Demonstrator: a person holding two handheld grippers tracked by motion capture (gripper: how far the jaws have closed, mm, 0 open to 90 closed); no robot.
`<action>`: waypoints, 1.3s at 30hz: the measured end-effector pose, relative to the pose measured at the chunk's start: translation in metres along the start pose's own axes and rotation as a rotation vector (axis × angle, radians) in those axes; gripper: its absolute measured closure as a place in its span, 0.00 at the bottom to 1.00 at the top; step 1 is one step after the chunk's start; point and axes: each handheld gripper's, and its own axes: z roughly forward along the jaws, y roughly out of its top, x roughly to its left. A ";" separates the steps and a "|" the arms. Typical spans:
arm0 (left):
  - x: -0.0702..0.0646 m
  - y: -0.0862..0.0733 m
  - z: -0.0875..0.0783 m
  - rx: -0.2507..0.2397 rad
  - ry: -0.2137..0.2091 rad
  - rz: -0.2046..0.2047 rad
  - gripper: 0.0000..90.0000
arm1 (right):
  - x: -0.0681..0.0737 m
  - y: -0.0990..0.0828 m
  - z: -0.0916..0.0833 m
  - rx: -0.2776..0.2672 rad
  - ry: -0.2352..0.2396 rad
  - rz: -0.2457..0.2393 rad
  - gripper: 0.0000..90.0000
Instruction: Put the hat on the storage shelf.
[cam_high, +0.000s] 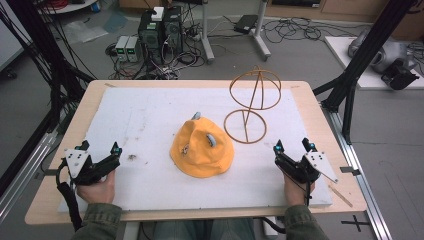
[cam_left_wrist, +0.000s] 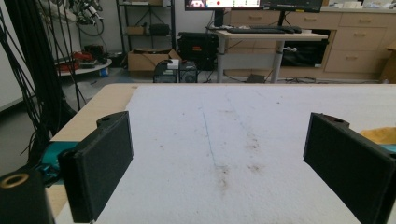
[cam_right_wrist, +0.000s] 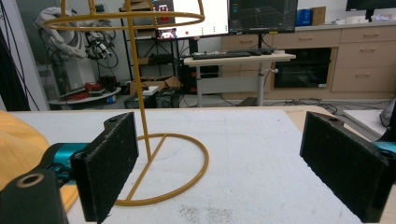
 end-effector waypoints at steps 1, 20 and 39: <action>0.001 0.000 0.000 -0.001 -0.001 0.000 0.09 | 0.000 0.000 0.000 0.000 0.000 0.000 0.12; -0.010 0.015 -0.002 -0.009 -0.105 -0.046 0.09 | 0.000 0.000 0.000 -0.002 -0.004 0.002 0.12; -0.109 0.047 0.015 0.036 -0.404 0.045 0.09 | 0.003 0.001 0.003 -0.008 0.006 0.000 0.12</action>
